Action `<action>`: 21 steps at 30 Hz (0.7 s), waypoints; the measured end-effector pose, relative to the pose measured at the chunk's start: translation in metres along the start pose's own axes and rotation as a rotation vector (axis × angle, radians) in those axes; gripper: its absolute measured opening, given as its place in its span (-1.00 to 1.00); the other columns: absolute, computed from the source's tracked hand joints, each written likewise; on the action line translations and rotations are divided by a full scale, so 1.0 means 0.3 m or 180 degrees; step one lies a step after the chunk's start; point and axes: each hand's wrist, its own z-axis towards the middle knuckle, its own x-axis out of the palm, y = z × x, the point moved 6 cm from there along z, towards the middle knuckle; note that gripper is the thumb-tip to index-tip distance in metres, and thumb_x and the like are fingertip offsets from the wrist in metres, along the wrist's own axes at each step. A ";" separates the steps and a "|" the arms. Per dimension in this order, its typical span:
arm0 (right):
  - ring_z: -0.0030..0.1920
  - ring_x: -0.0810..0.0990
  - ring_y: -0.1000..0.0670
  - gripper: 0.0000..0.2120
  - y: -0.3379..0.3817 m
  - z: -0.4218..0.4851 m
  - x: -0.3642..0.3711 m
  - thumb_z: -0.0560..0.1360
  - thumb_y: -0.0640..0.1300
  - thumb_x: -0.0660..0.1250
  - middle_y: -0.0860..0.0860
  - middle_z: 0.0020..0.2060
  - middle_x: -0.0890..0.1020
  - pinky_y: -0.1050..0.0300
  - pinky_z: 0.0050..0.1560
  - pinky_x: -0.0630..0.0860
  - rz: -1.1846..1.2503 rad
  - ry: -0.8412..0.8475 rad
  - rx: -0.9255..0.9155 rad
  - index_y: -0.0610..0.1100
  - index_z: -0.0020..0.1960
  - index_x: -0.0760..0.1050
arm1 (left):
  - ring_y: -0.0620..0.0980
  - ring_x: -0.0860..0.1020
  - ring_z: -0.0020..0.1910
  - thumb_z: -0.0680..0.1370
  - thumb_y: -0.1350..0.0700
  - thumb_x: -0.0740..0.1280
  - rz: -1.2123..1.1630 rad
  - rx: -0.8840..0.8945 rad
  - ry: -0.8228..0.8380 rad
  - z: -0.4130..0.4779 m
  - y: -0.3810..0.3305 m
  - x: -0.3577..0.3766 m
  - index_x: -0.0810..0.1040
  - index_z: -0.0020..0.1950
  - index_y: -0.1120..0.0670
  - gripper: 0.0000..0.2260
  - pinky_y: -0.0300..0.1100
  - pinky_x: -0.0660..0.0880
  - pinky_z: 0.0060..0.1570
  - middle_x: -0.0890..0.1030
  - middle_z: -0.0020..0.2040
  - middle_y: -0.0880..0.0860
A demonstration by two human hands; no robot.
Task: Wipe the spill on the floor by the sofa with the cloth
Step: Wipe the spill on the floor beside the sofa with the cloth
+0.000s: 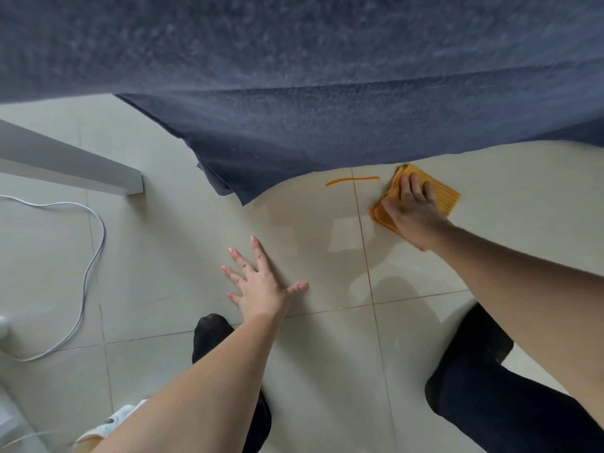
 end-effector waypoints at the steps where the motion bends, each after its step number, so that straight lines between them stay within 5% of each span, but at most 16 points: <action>1: 0.69 -0.24 -0.19 -0.13 0.024 0.026 -0.019 0.56 0.46 -0.24 0.00 0.71 -0.23 -0.43 0.61 -0.07 0.0186 -0.0057 0.0182 -0.01 0.71 -0.29 | 0.38 -0.33 0.63 0.28 -0.44 0.54 0.0006 0.0001 -0.0007 0.000 0.002 0.001 -0.51 0.58 -0.24 0.35 0.50 0.06 0.48 -0.47 0.65 0.14; 7: 0.69 -0.26 -0.11 -0.21 0.087 -0.017 0.024 0.62 0.43 -0.13 0.15 0.70 -0.25 -0.46 0.58 -0.08 -0.0052 0.0041 -0.0234 0.11 0.70 -0.31 | 0.38 -0.34 0.63 0.29 -0.42 0.55 -0.0006 -0.0029 0.0024 0.005 0.001 0.003 -0.52 0.59 -0.23 0.36 0.51 0.06 0.48 -0.48 0.64 0.15; 12: 0.70 -0.20 -0.18 -0.15 0.064 0.016 -0.021 0.58 0.40 -0.24 -0.03 0.72 -0.17 -0.31 0.65 -0.11 0.0042 -0.0161 -0.0129 -0.05 0.72 -0.19 | 0.38 -0.36 0.62 0.28 -0.43 0.55 -0.0004 -0.0022 0.0026 0.011 0.004 0.011 -0.53 0.58 -0.23 0.36 0.51 0.04 0.47 -0.49 0.63 0.15; 15: 0.70 -0.22 -0.18 -0.22 0.154 0.038 -0.041 0.62 0.41 -0.18 0.09 0.71 -0.21 -0.44 0.61 -0.06 0.0341 -0.0157 0.0110 0.07 0.71 -0.28 | 0.38 -0.36 0.62 0.28 -0.43 0.55 -0.0002 -0.0034 0.0037 0.016 0.002 0.013 -0.54 0.57 -0.23 0.36 0.51 0.04 0.48 -0.50 0.63 0.15; 18: 0.70 -0.24 -0.10 -0.26 0.163 -0.030 0.017 0.64 0.39 -0.15 0.17 0.70 -0.23 -0.43 0.60 -0.09 -0.0015 0.0039 -0.0331 0.14 0.70 -0.25 | 0.38 -0.37 0.62 0.28 -0.43 0.55 0.0022 -0.0057 0.0065 0.015 0.000 0.014 -0.55 0.57 -0.23 0.37 0.51 0.05 0.47 -0.50 0.63 0.15; 21: 0.69 -0.27 -0.19 -0.26 0.092 -0.055 0.019 0.61 0.29 -0.19 0.03 0.71 -0.26 -0.41 0.62 -0.01 -0.0360 0.0189 -0.0289 0.05 0.72 -0.20 | 0.38 -0.37 0.62 0.28 -0.43 0.55 -0.0001 -0.0061 0.0074 0.017 0.000 0.016 -0.55 0.57 -0.23 0.37 0.52 0.04 0.47 -0.50 0.63 0.15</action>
